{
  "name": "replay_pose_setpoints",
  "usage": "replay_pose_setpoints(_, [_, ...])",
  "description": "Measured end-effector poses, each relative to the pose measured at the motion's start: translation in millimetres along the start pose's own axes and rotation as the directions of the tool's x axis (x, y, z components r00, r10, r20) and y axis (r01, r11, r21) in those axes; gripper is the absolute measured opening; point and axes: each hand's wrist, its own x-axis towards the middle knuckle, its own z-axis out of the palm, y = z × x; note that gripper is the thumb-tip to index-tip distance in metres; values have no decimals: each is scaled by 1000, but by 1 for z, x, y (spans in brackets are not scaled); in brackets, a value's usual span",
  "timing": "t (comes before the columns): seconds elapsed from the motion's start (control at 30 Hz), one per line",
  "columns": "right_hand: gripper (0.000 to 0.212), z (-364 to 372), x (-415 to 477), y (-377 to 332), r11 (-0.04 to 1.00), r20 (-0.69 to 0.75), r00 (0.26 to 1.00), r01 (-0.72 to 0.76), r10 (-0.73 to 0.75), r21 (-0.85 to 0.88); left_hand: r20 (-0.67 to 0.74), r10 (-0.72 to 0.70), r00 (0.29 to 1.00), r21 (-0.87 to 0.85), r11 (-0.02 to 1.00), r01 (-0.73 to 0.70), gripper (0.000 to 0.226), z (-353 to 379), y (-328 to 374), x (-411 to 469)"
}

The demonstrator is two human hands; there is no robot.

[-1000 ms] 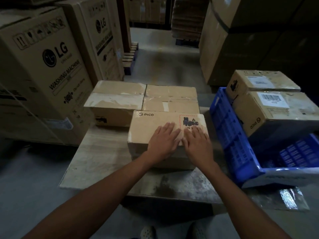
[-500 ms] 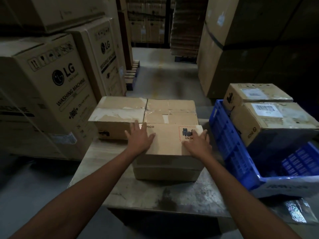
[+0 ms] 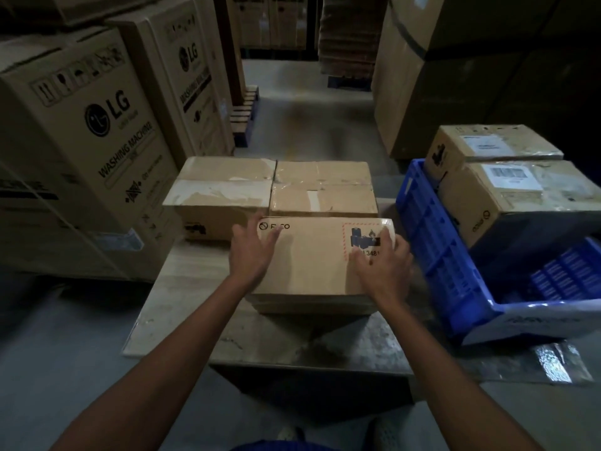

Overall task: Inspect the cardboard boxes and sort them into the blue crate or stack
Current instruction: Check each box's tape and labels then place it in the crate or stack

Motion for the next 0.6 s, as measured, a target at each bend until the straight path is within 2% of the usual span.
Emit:
replay_pose_setpoints(0.1, [65, -3, -3, 0, 984, -100, 991, -67, 84, 163, -83, 22, 996, -90, 996, -29, 39, -4, 0, -10])
replay_pose_setpoints(0.2, [69, -2, -13, 4, 964, -179, 972, -104, 151, 245, -175, 50, 983, -155, 985, -78, 19, -6, -1, -21])
replay_pose_setpoints(0.5, [67, 3, -41, 13, 900, -259, 936, -112, 238, 422, -323, 21, 946, -321, 938, -131, 16, 4, -17, -55])
replay_pose_setpoints(0.6, [65, 18, -50, 21, 868, -204, 940, -151, 274, 473, -310, 15, 951, -337, 933, -125, 10, 15, -36, -62])
